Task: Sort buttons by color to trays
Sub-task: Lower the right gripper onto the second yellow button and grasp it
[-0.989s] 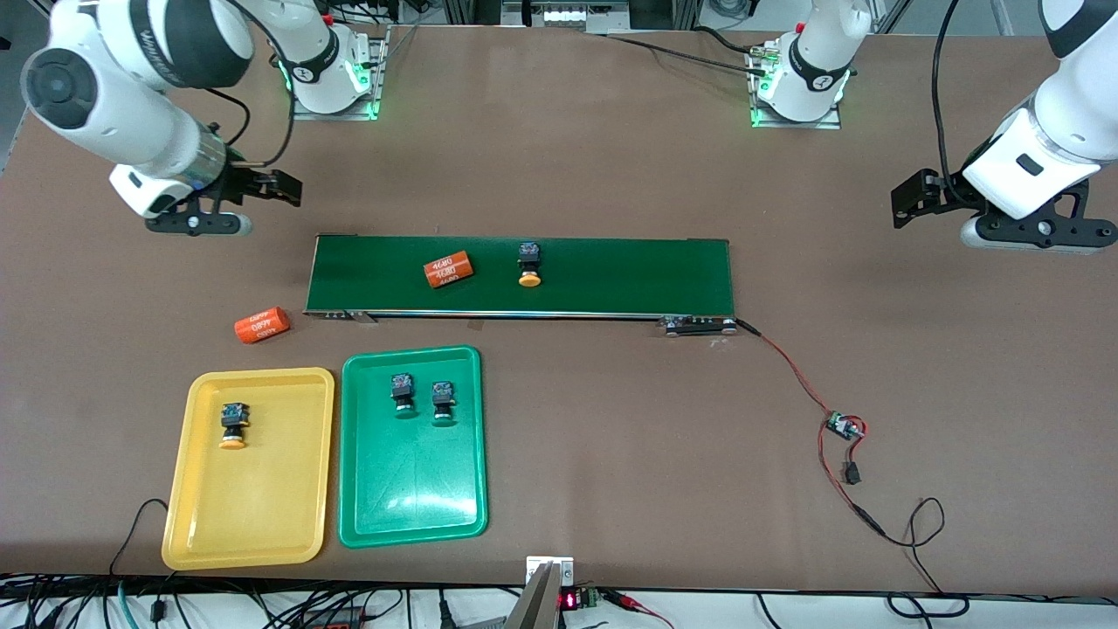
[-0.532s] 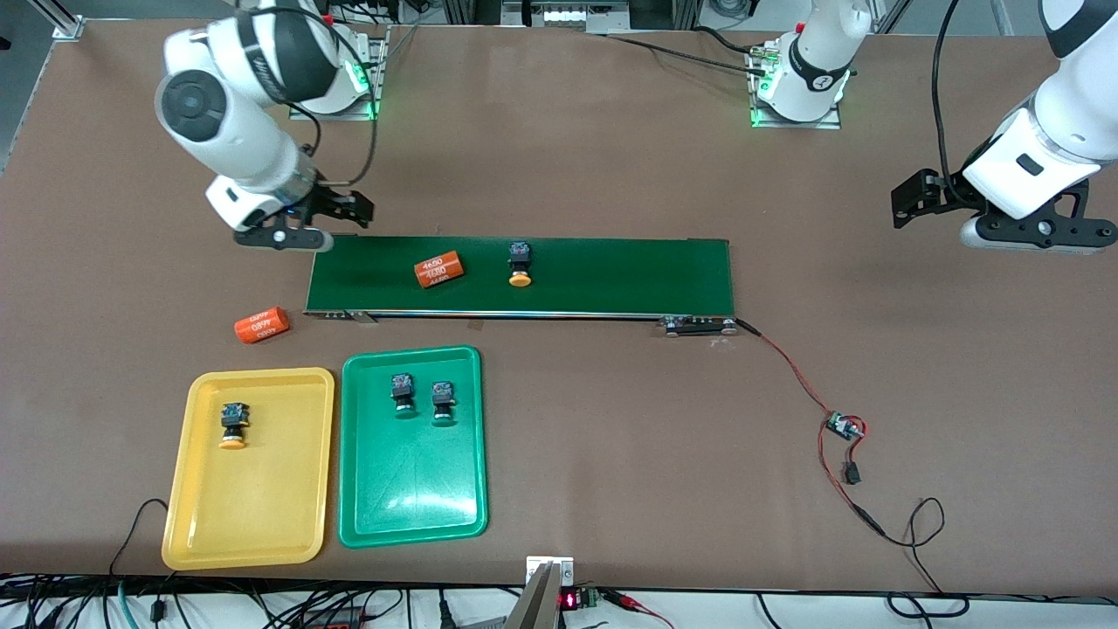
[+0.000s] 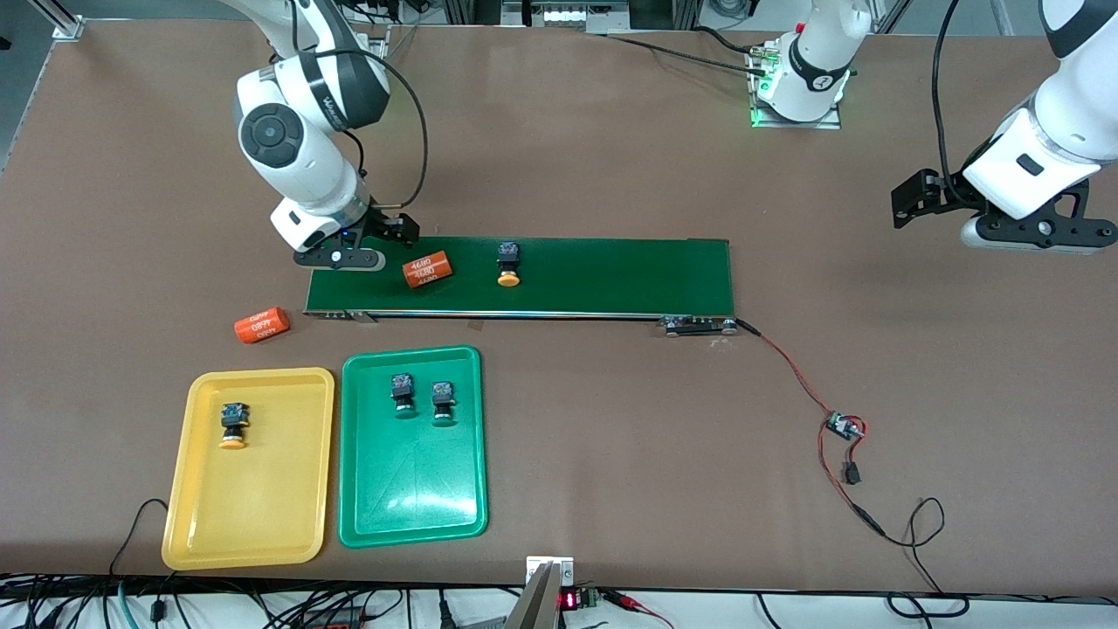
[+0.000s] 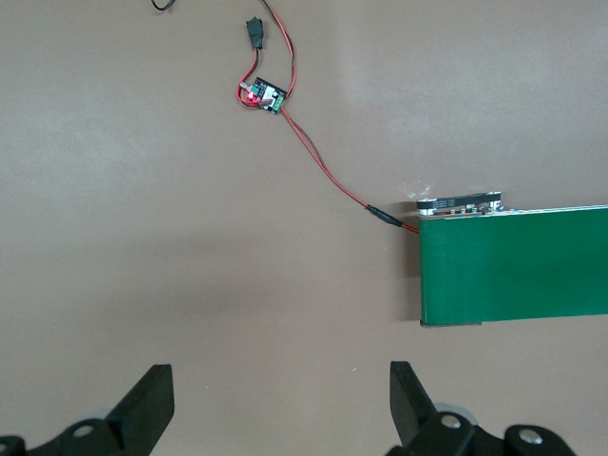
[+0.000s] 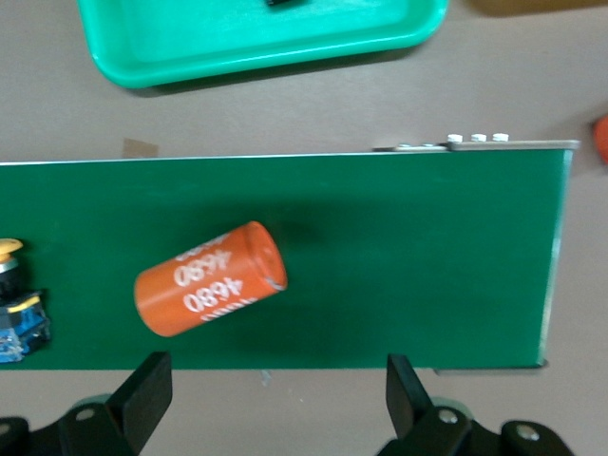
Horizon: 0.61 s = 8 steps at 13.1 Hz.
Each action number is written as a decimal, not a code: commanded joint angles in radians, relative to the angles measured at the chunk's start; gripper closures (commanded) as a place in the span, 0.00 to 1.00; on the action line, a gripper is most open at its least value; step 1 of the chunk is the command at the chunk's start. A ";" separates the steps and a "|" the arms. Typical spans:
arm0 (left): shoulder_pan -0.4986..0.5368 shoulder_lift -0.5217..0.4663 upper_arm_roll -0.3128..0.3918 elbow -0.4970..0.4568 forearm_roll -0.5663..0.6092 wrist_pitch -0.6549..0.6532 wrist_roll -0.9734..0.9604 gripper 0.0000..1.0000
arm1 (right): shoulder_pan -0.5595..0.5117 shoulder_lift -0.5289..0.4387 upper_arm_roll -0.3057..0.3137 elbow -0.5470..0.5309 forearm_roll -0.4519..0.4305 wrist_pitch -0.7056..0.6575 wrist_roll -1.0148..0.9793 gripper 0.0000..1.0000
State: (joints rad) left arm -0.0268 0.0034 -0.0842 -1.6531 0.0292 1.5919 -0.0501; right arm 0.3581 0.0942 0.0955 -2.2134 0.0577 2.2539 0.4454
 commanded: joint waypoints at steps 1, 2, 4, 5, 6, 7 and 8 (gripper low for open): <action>0.004 0.007 0.000 0.024 -0.014 -0.023 0.007 0.00 | 0.053 0.057 -0.007 0.029 0.010 0.047 0.070 0.00; 0.004 0.007 -0.002 0.024 -0.014 -0.023 0.007 0.00 | 0.064 0.067 -0.007 0.040 0.010 0.049 0.075 0.00; 0.004 0.007 0.000 0.024 -0.014 -0.023 0.007 0.00 | 0.067 0.079 -0.007 0.047 0.010 0.052 0.088 0.00; 0.004 0.007 0.000 0.024 -0.014 -0.023 0.007 0.00 | 0.068 0.081 -0.007 0.052 0.010 0.050 0.091 0.00; 0.004 0.007 0.000 0.024 -0.014 -0.023 0.007 0.00 | 0.073 0.082 -0.007 0.055 0.010 0.052 0.101 0.00; 0.004 0.007 -0.002 0.024 -0.014 -0.036 0.007 0.00 | 0.079 0.087 -0.007 0.060 0.008 0.050 0.104 0.00; 0.004 0.007 -0.002 0.024 -0.014 -0.041 0.007 0.00 | 0.081 0.088 -0.007 0.064 0.008 0.052 0.104 0.00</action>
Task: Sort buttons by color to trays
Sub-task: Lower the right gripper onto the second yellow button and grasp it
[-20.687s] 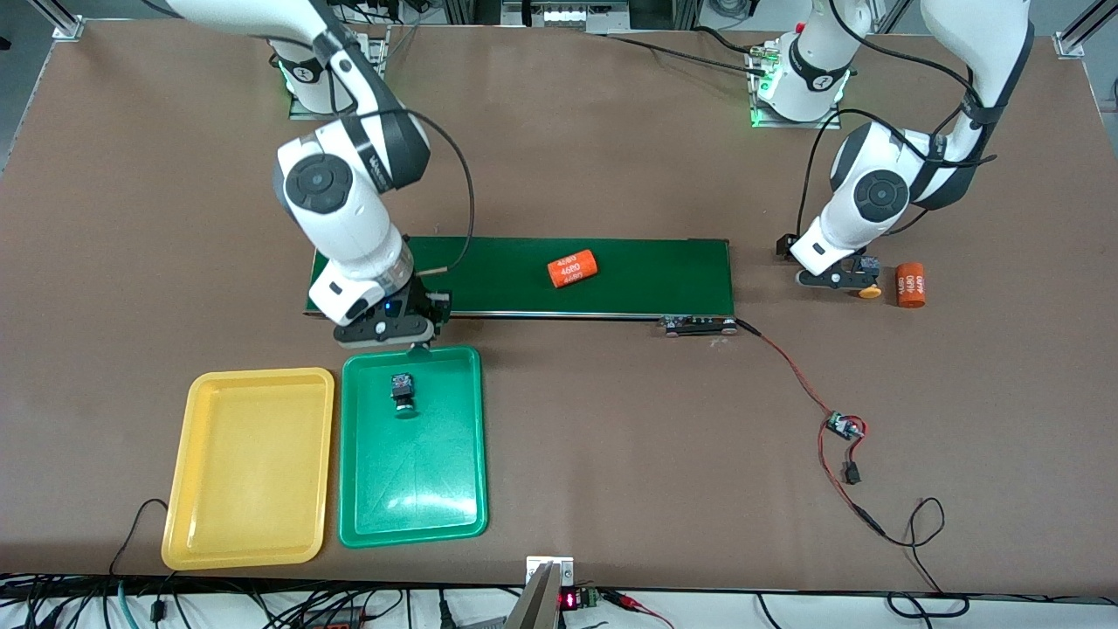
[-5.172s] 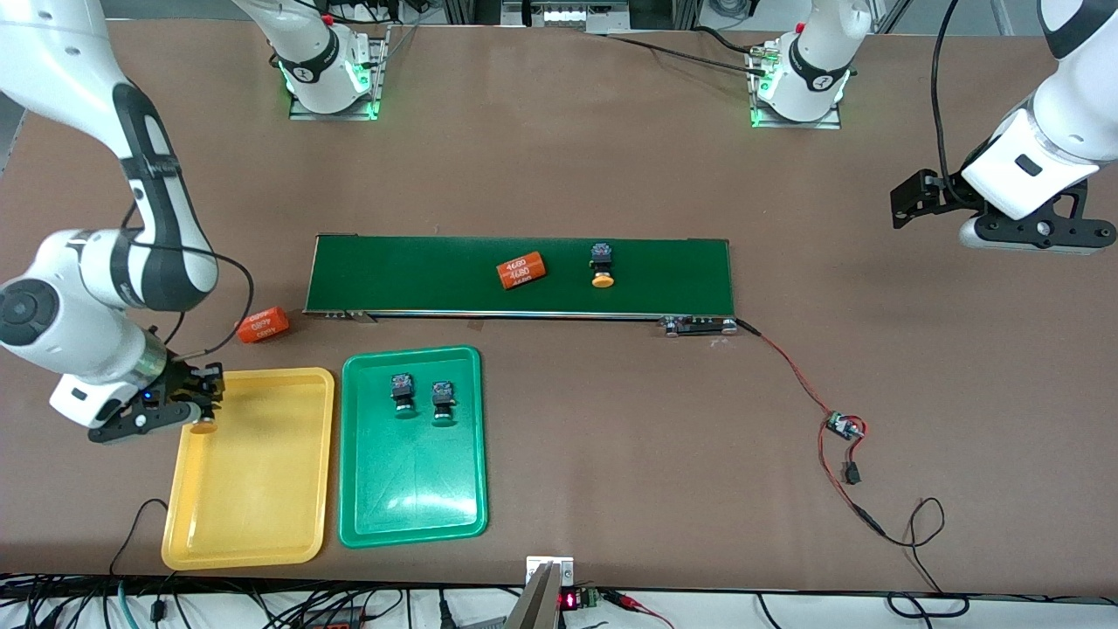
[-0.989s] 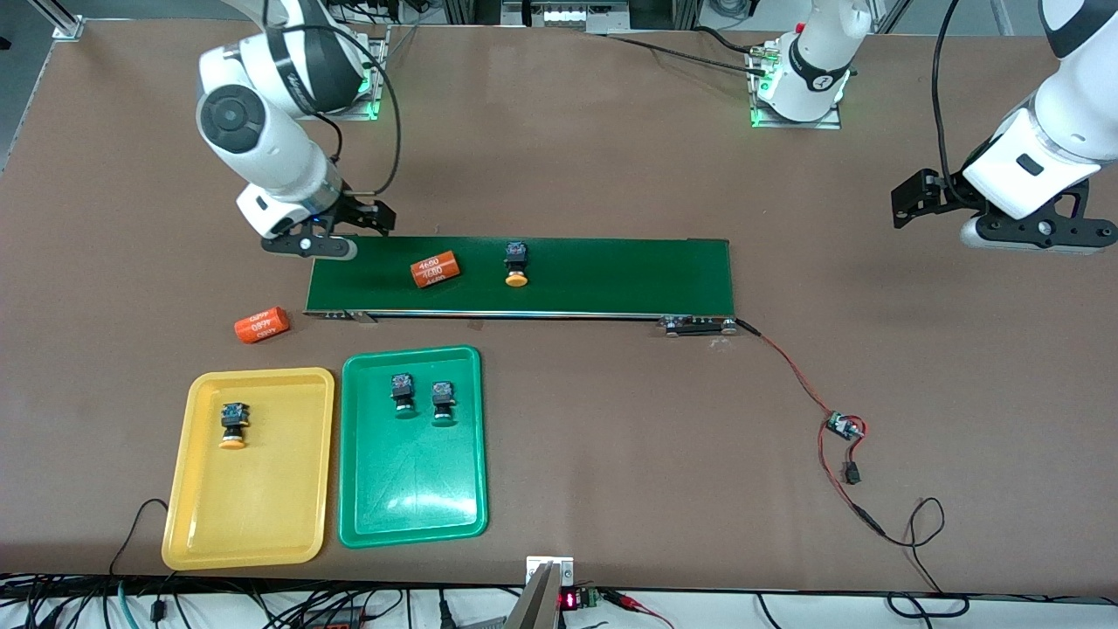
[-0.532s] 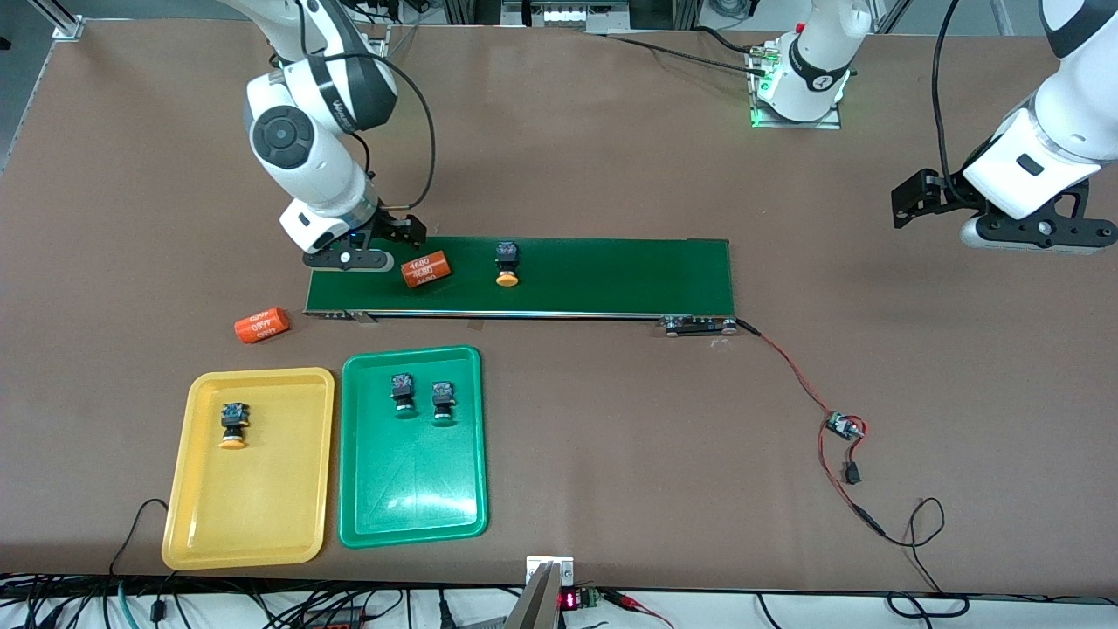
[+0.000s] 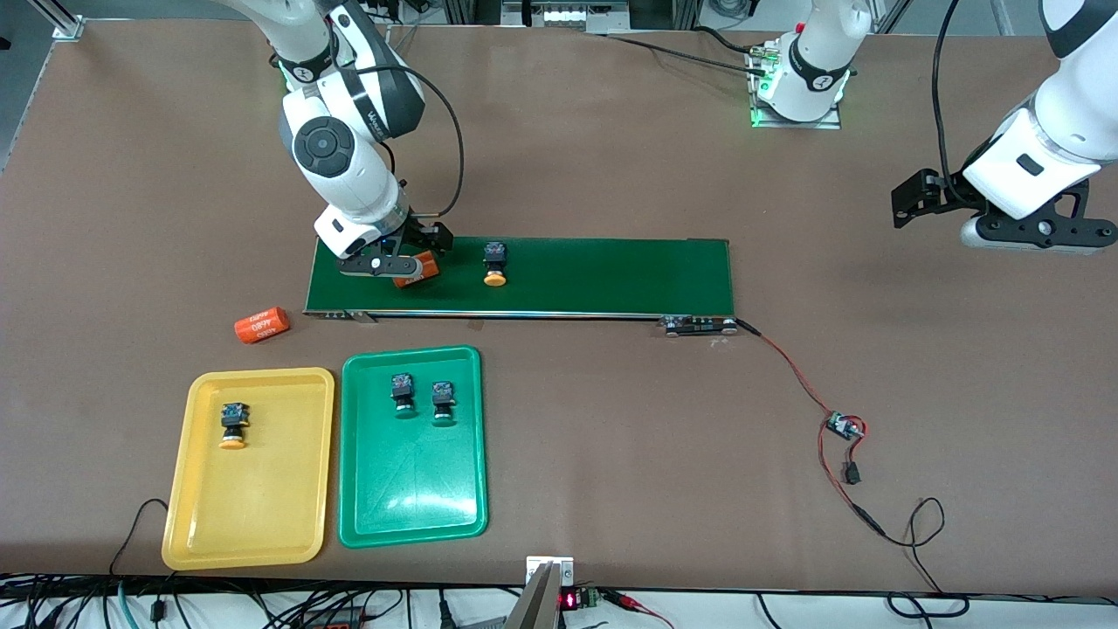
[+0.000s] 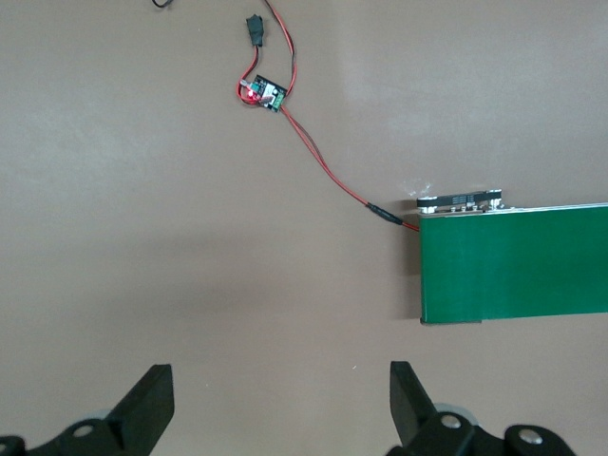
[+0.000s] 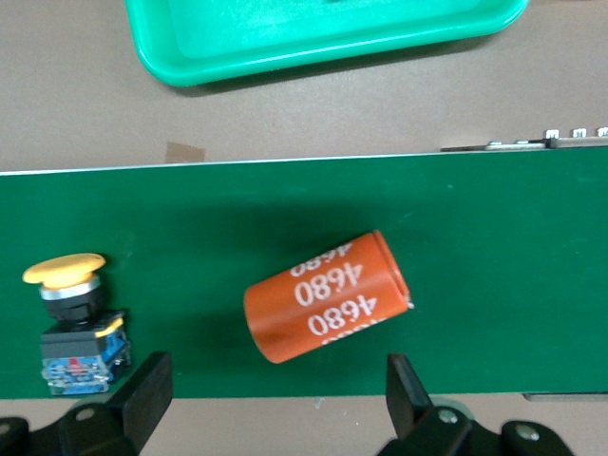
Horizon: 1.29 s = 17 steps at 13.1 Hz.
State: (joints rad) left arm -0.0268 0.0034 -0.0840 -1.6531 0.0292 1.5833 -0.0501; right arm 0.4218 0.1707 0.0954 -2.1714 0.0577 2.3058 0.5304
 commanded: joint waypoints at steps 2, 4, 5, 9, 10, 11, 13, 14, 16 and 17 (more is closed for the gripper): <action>0.004 0.007 -0.002 0.024 -0.014 -0.032 0.007 0.00 | 0.031 0.027 -0.006 0.041 0.008 0.000 0.026 0.00; 0.004 0.007 -0.002 0.024 -0.014 -0.032 0.007 0.00 | 0.051 0.055 -0.006 0.062 0.008 0.000 0.071 0.00; 0.004 0.007 -0.002 0.024 -0.014 -0.032 0.007 0.00 | 0.067 0.064 -0.006 0.068 0.005 0.000 0.094 0.00; 0.004 0.007 -0.002 0.024 -0.014 -0.032 0.007 0.00 | 0.094 0.107 -0.006 0.100 0.005 0.000 0.149 0.00; 0.004 0.007 -0.002 0.024 -0.014 -0.032 0.007 0.00 | 0.101 0.115 -0.006 0.104 0.005 0.000 0.151 0.00; 0.004 0.007 -0.002 0.024 -0.014 -0.032 0.007 0.00 | 0.103 0.118 -0.006 0.105 0.005 0.000 0.152 0.00; 0.004 0.007 -0.002 0.024 -0.014 -0.032 0.007 0.00 | 0.103 0.121 -0.006 0.105 0.005 0.004 0.151 0.00; 0.004 0.007 0.000 0.024 -0.014 -0.032 0.007 0.00 | 0.104 0.131 -0.006 0.105 0.005 0.026 0.151 0.00; 0.004 0.007 0.000 0.024 -0.014 -0.032 0.007 0.00 | 0.104 0.148 -0.006 0.107 -0.004 0.046 0.151 0.00; 0.004 0.007 0.000 0.024 -0.014 -0.032 0.007 0.00 | 0.104 0.158 -0.006 0.108 -0.006 0.058 0.151 0.00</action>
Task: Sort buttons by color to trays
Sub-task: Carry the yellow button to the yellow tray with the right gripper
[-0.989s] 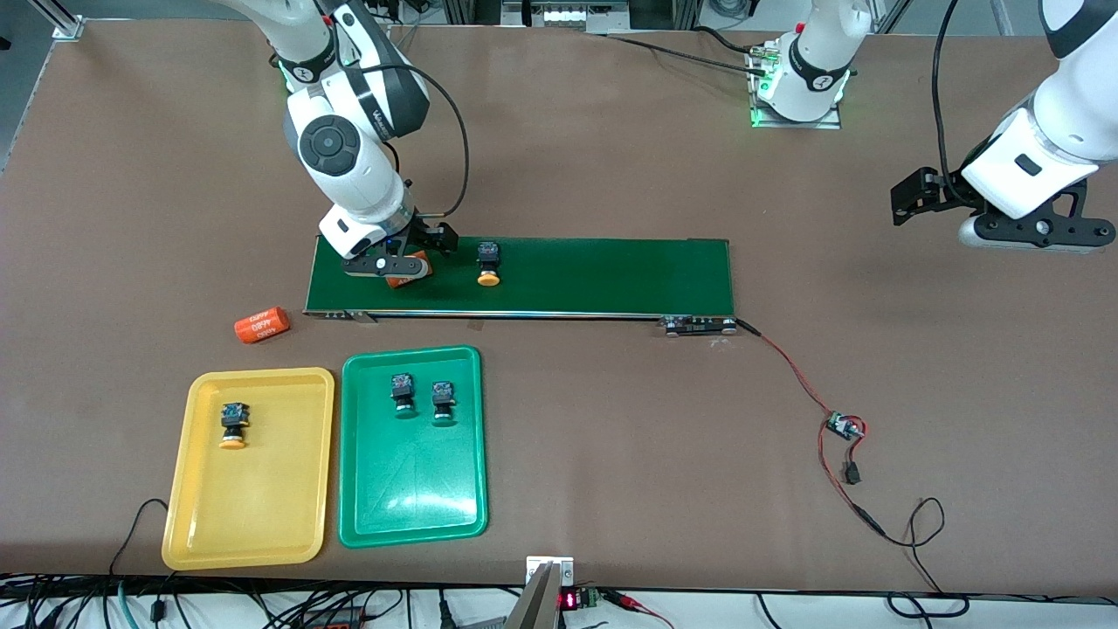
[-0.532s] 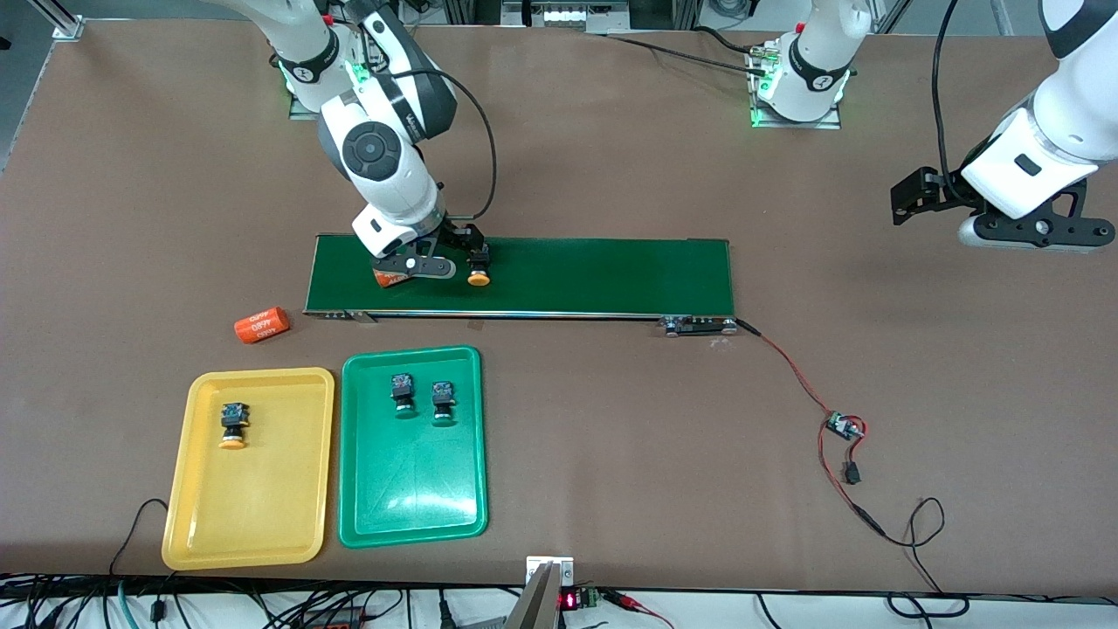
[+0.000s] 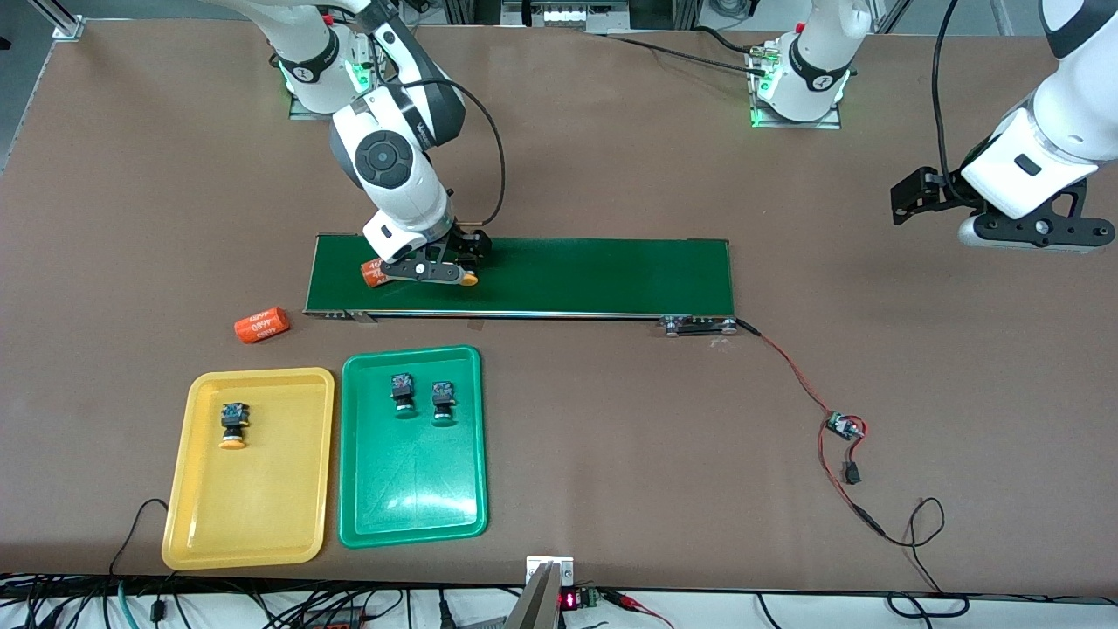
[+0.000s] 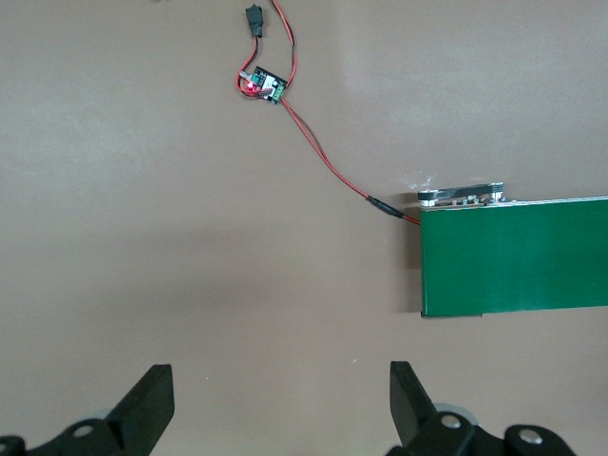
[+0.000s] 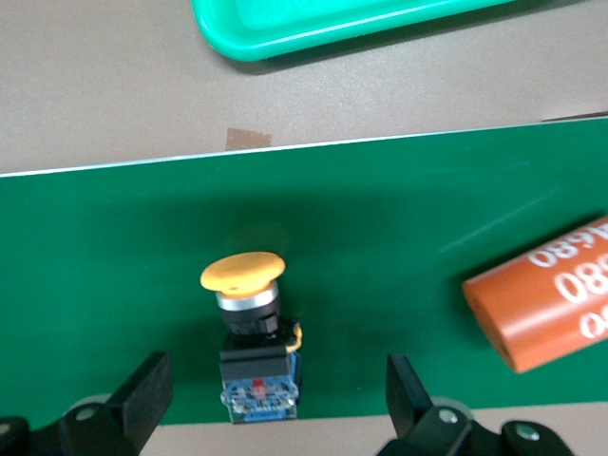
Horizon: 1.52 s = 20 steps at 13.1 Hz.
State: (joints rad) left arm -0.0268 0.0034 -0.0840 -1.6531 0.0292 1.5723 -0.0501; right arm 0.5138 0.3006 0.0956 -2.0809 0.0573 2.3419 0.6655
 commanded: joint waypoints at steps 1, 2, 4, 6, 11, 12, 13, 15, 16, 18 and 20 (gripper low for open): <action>0.004 0.007 0.000 0.024 -0.014 -0.021 0.007 0.00 | 0.012 0.038 -0.007 0.018 -0.005 0.025 0.016 0.00; 0.004 0.007 0.000 0.026 -0.014 -0.021 0.007 0.00 | 0.012 0.040 -0.007 0.018 -0.007 0.025 0.014 0.00; 0.004 0.007 0.000 0.024 -0.014 -0.021 0.007 0.00 | 0.011 0.046 -0.008 0.018 -0.008 0.025 0.014 0.07; 0.004 0.007 0.000 0.024 -0.014 -0.021 0.007 0.00 | 0.011 0.049 -0.008 0.018 -0.010 0.025 0.008 0.21; 0.004 0.007 0.000 0.024 -0.014 -0.021 0.009 0.00 | 0.005 0.064 -0.013 0.018 -0.033 0.022 0.002 0.64; 0.004 0.007 0.000 0.024 -0.014 -0.021 0.009 0.00 | 0.002 0.064 -0.016 0.018 -0.034 0.019 -0.003 0.75; 0.004 0.007 0.000 0.024 -0.015 -0.021 0.007 0.00 | -0.004 0.055 -0.019 0.018 -0.033 0.013 -0.017 0.81; 0.004 0.007 0.000 0.024 -0.014 -0.021 0.007 0.00 | -0.014 0.017 -0.036 0.031 -0.033 0.001 -0.032 0.86; 0.004 0.007 0.000 0.024 -0.014 -0.021 0.007 0.00 | -0.020 0.000 -0.048 0.069 -0.033 -0.047 -0.034 0.86; 0.004 0.007 0.000 0.024 -0.014 -0.021 0.007 0.00 | -0.032 -0.002 -0.089 0.218 -0.033 -0.193 -0.088 0.86; 0.004 0.007 0.000 0.024 -0.014 -0.021 0.007 0.00 | -0.055 0.014 -0.160 0.344 -0.033 -0.281 -0.232 0.86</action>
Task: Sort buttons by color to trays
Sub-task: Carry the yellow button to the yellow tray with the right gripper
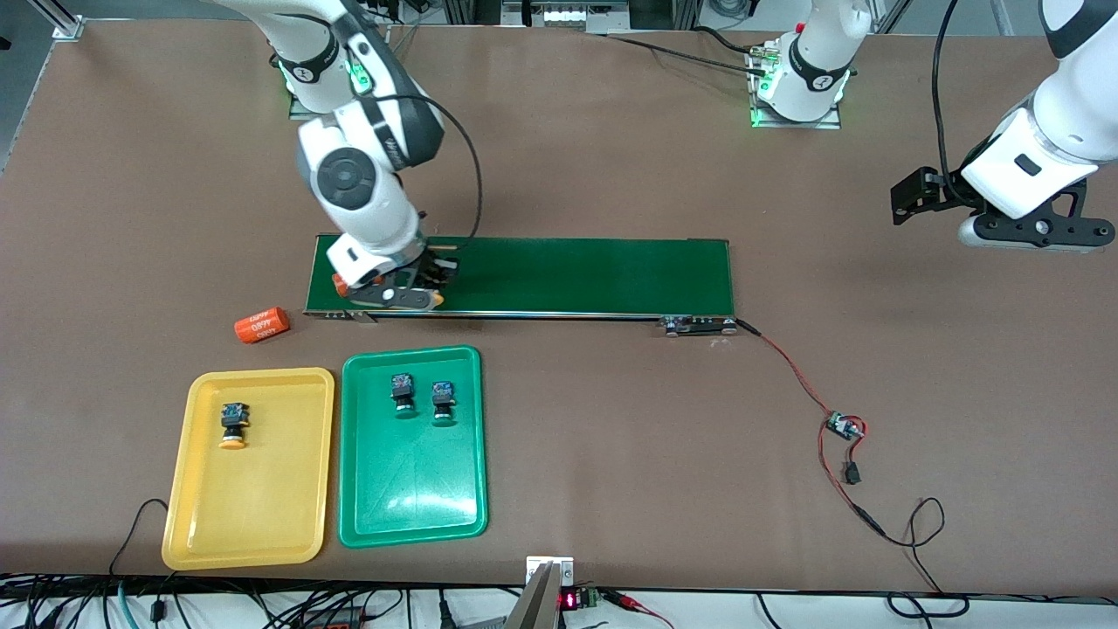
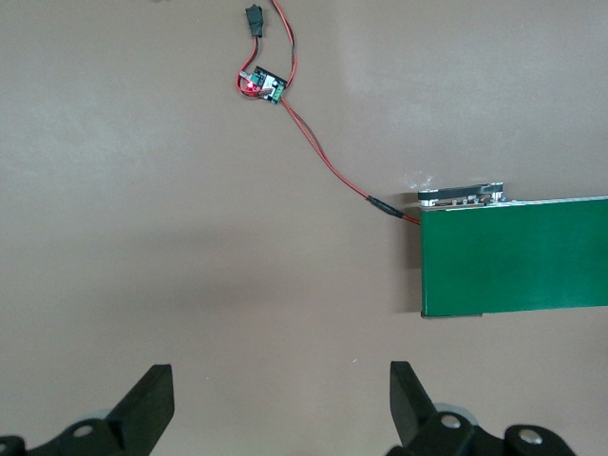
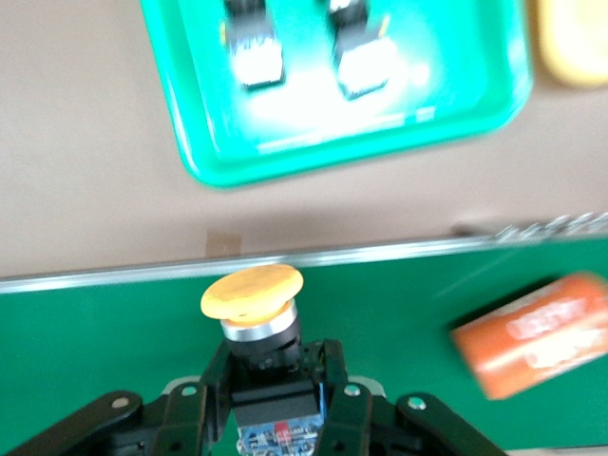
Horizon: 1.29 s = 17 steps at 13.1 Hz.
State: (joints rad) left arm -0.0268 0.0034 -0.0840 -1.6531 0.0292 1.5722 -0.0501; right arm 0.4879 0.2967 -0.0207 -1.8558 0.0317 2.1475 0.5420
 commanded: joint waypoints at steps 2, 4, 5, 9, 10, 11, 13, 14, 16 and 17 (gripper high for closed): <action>0.004 0.007 0.000 0.024 -0.014 -0.021 0.007 0.00 | -0.090 0.030 -0.070 0.177 -0.006 -0.097 -0.257 0.86; 0.004 0.007 0.000 0.024 -0.014 -0.021 0.007 0.00 | -0.178 0.080 -0.071 0.217 -0.004 -0.087 -0.422 0.86; 0.004 0.007 0.000 0.024 -0.014 -0.021 0.007 0.00 | -0.222 0.108 -0.070 0.230 -0.003 -0.086 -0.471 0.86; 0.004 0.007 0.000 0.024 -0.014 -0.021 0.007 0.00 | -0.298 0.232 -0.071 0.250 -0.007 0.033 -0.511 0.85; 0.004 0.007 0.000 0.024 -0.014 -0.021 0.007 0.00 | -0.313 0.260 -0.071 0.250 -0.013 0.076 -0.514 0.85; 0.004 0.007 -0.002 0.026 -0.014 -0.021 0.007 0.00 | -0.319 0.288 -0.071 0.250 -0.013 0.118 -0.514 0.85; 0.004 0.007 -0.002 0.024 -0.014 -0.021 0.007 0.00 | -0.353 0.337 -0.070 0.250 -0.006 0.147 -0.513 0.84; 0.004 0.007 -0.003 0.024 -0.014 -0.021 0.006 0.00 | -0.354 0.355 -0.071 0.250 -0.007 0.158 -0.514 0.84; 0.004 0.007 -0.005 0.024 -0.015 -0.021 0.006 0.00 | -0.359 0.387 -0.071 0.250 -0.010 0.205 -0.514 0.84; 0.004 0.007 -0.005 0.024 -0.015 -0.021 0.004 0.00 | -0.359 0.406 -0.071 0.250 -0.010 0.242 -0.514 0.84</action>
State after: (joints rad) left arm -0.0268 0.0034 -0.0846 -1.6527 0.0292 1.5722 -0.0501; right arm 0.1393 0.6670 -0.1053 -1.6345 0.0313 2.3501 0.0341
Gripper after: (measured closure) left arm 0.000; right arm 0.595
